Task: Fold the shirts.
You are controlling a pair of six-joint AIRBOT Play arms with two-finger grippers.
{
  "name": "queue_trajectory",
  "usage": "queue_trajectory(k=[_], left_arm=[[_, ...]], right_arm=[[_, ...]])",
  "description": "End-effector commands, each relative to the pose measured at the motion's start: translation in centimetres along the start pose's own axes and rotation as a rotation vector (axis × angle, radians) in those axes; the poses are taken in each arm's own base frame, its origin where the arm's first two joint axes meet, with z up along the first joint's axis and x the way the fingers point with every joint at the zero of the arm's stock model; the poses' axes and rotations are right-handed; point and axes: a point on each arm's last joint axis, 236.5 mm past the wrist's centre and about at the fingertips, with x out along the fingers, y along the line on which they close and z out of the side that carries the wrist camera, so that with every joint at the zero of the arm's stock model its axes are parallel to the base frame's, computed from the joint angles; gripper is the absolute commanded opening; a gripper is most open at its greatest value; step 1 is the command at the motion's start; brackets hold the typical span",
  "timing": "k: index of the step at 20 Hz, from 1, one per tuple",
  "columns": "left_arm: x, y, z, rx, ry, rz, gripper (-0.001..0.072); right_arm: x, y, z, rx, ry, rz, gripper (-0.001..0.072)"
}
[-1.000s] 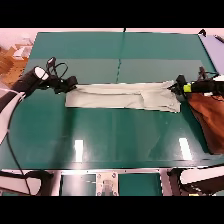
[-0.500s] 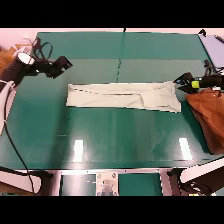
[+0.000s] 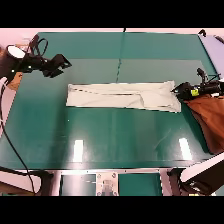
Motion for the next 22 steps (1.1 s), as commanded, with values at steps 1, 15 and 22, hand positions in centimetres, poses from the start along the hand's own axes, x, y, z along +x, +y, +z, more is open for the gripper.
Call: queue_trajectory(k=[1,15,22], left_arm=[[-0.1,-0.3,-1.1,-0.005,0.048,-0.013,0.0713],[7.9,-11.5,-8.0,0.226,0.099,-0.142,0.0029],[20.5,-17.7,-20.9,0.233,0.154,-0.199,0.0029]], right_arm=[[1.3,1.2,-0.4,-0.053,0.040,0.089,0.0611],[0.9,5.6,1.0,-0.114,0.078,0.098,0.0014],[-5.0,16.9,0.2,-0.294,0.104,0.105,0.0014]])
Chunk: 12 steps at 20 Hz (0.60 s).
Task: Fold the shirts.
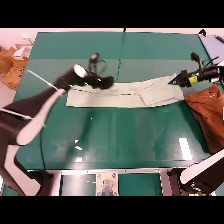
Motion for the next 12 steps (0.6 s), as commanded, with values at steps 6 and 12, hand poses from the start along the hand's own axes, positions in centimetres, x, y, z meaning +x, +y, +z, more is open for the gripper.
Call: queue_trajectory(k=[6,12], left_arm=[[7.2,-4.4,-4.7,-0.029,-0.031,-0.046,0.0029],[7.2,-4.1,-5.2,-0.029,-0.008,-0.045,0.0030]], right_arm=[[-2.0,16.5,-0.9,-0.267,0.026,0.086,0.0015],[-0.6,20.9,-1.9,-0.339,0.043,0.102,0.0015]])
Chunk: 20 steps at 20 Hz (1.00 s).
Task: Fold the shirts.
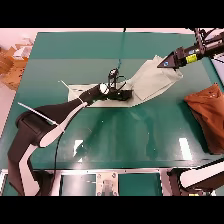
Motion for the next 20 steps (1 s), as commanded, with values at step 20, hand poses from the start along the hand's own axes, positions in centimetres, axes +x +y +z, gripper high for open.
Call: queue_trajectory(k=[20], left_arm=[[-37.7,23.3,10.5,0.250,0.316,0.347,0.0030]], right_arm=[[34.6,18.7,4.6,-0.076,-0.224,0.119,0.0246]])
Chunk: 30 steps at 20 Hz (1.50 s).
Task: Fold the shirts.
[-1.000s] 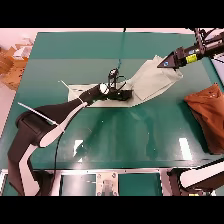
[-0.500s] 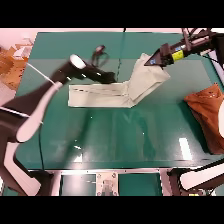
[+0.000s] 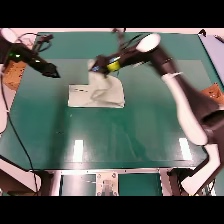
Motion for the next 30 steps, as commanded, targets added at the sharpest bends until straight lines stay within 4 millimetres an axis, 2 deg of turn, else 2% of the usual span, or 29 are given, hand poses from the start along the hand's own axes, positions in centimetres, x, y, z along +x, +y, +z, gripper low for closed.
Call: queue_trajectory(k=[1,2,3,4,5,7,10,12,14,16,17,18,19,21,22,24,27,28,29,30], left_arm=[[-2.5,4.3,-2.6,-0.111,0.010,0.042,0.0030],[-2.7,4.8,-2.8,-0.135,0.003,0.047,0.0030],[-2.9,5.1,-2.9,-0.150,0.001,0.048,0.0030],[-3.0,5.3,-3.0,-0.153,-0.001,0.050,0.0030],[-3.0,5.2,-3.0,-0.154,-0.002,0.049,0.0030],[-2.9,4.8,-2.6,-0.152,-0.018,0.028,0.0030],[-3.0,4.0,-1.8,-0.146,-0.046,-0.005,0.0030],[-3.0,4.0,-1.7,-0.146,-0.053,-0.009,0.0030],[-3.0,4.0,-1.7,-0.146,-0.052,-0.008,0.0030],[-3.0,4.0,-1.7,-0.146,-0.052,-0.008,0.0029],[-3.0,4.0,-1.7,-0.146,-0.052,-0.008,0.0030],[-3.0,4.0,-1.7,-0.146,-0.052,-0.008,0.0030],[-3.0,4.0,-1.7,-0.146,-0.052,-0.008,0.0030],[-3.0,4.0,-1.7,-0.146,-0.052,-0.008,0.0030],[-3.0,4.0,-1.7,-0.146,-0.052,-0.008,0.0030],[-3.0,4.0,-1.7,-0.146,-0.052,-0.008,0.0030],[-3.0,3.9,-1.7,-0.151,-0.051,-0.009,0.0030],[-3.0,3.9,-1.7,-0.154,-0.051,-0.010,0.0030],[-3.0,3.9,-1.8,-0.154,-0.050,-0.010,0.0030],[-3.0,3.9,-1.8,-0.154,-0.049,-0.012,0.0030]], right_arm=[[12.5,0.3,-2.4,0.005,-0.130,-0.027,0.0434],[14.9,0.4,-4.2,0.022,-0.118,-0.022,0.0461],[16.0,0.5,-5.5,0.028,-0.089,-0.016,0.0438],[15.7,0.2,-6.0,0.014,-0.057,-0.023,0.0349],[14.5,-0.5,-5.7,0.004,-0.035,-0.035,0.0333],[10.0,-2.9,-3.6,0.030,-0.001,-0.046,0.0334],[0.8,-8.2,-1.0,0.120,0.047,-0.075,0.0336],[-4.7,-12.5,-1.1,0.249,0.090,-0.097,0.0424],[-8.8,-17.0,-1.9,0.361,0.109,-0.151,0.0424],[-11.0,-20.7,-3.4,0.463,0.112,-0.186,0.0437],[-11.2,-21.9,-4.6,0.504,0.122,-0.193,0.0452],[-10.7,-23.0,-6.0,0.549,0.134,-0.202,0.0509],[-9.8,-24.0,-7.5,0.585,0.142,-0.214,0.0516],[-7.0,-25.1,-10.1,0.625,0.143,-0.241,0.0547],[-5.4,-25.1,-10.8,0.632,0.131,-0.244,0.0547],[-2.5,-23.8,-10.6,0.613,0.090,-0.220,0.0547],[1.3,-20.5,-8.7,0.588,0.010,-0.176,0.0547],[2.4,-19.4,-8.2,0.592,-0.015,-0.155,0.0522],[3.2,-18.0,-7.6,0.584,-0.030,-0.121,0.0190],[3.5,-16.9,-7.0,0.565,-0.035,-0.094,0.0028]])
